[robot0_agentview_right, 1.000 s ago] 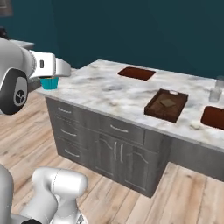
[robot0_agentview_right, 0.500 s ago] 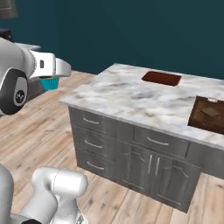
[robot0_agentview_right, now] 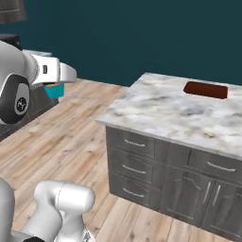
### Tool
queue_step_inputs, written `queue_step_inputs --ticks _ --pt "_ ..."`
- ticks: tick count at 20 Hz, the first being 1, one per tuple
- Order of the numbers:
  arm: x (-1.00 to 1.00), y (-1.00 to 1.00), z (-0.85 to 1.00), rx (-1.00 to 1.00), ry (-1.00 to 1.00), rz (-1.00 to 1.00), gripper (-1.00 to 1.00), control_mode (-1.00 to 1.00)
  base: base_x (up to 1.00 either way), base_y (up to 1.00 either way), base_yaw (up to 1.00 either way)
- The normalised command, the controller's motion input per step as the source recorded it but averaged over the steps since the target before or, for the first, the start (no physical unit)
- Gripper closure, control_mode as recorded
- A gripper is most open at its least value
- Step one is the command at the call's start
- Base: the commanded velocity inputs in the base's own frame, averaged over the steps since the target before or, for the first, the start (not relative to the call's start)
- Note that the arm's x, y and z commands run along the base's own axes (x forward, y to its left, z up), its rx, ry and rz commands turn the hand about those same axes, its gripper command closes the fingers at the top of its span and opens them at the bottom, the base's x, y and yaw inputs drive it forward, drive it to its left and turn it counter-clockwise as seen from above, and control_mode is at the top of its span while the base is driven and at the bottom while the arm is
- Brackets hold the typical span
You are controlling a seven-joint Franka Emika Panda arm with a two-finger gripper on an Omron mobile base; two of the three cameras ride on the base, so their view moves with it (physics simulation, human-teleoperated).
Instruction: Take the cupcake and cake from the fridge and place them on the empty tray on the dining counter.
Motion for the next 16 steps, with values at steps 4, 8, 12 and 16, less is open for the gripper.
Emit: queue_step_inputs --ticks 4,8,12,16 --pt "0.00 0.00 0.00 0.00 0.00 0.00 1.00 1.00 0.60 1.00 -0.12" --pt "0.00 0.00 0.00 0.00 0.00 0.00 1.00 1.00 0.74 0.98 -0.12" --pt "0.00 0.00 0.00 0.00 0.00 0.00 1.00 1.00 0.93 0.81 -0.14" --pt "0.00 0.00 0.00 0.00 0.00 0.00 1.00 1.00 1.00 0.74 -0.17"
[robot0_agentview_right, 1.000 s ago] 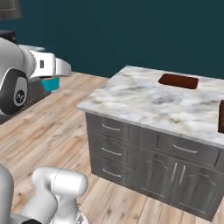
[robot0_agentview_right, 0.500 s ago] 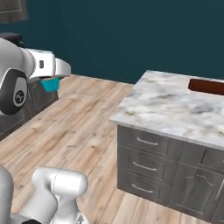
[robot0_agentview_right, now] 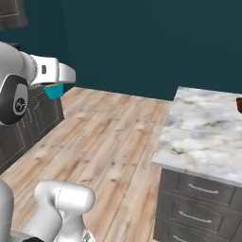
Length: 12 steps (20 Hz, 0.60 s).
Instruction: Take the cupcake and cake from the fridge and place them on the empty tray on the dining counter.
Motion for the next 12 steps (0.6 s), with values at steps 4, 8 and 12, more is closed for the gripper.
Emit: queue_step_inputs --ticks 4,8,12 --pt "0.00 0.00 0.00 0.00 0.00 0.00 1.00 1.00 1.00 0.71 -0.17" --pt "0.00 0.00 0.00 0.00 0.00 0.00 1.00 1.00 1.00 0.67 -0.18" --pt "0.00 0.00 0.00 0.00 0.00 0.00 1.00 1.00 1.00 0.56 -0.20"
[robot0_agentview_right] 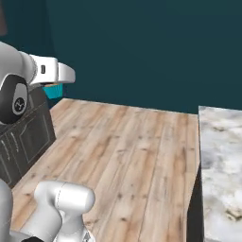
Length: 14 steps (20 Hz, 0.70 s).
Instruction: Take the cupcake and cake from the fridge and place them on the empty tray on the dining counter.
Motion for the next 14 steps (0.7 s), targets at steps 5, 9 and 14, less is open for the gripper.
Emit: queue_step_inputs --ticks 5,9,14 --pt "0.00 0.00 0.00 0.00 0.00 0.00 1.00 1.00 1.00 0.37 -0.23" --pt "0.00 0.00 0.00 0.00 0.00 0.00 1.00 1.00 1.00 0.21 -0.27" --pt "0.00 0.00 0.00 0.00 0.00 0.00 1.00 1.00 1.00 0.20 -0.38"
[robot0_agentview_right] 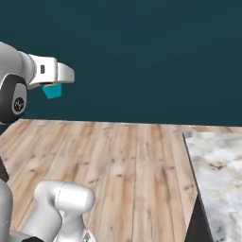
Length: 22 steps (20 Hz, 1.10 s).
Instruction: Take the cupcake and cake from the fridge and place them on the empty tray on the dining counter.
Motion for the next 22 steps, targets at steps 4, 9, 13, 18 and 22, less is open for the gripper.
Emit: queue_step_inputs --ticks 4,9,13,18,22 --pt "0.00 0.00 0.00 0.00 0.00 0.00 1.00 1.00 1.00 0.27 -0.44" --pt "0.00 0.00 0.00 0.00 0.00 0.00 1.00 1.00 1.00 0.38 -0.46" --pt "0.00 0.00 0.00 0.00 0.00 0.00 1.00 1.00 0.95 0.42 -0.52" --pt "0.00 0.00 0.00 0.00 0.00 0.00 1.00 1.00 0.85 0.37 -0.52" --pt "0.00 0.00 0.00 0.00 0.00 0.00 1.00 1.00 0.79 0.28 -0.50"
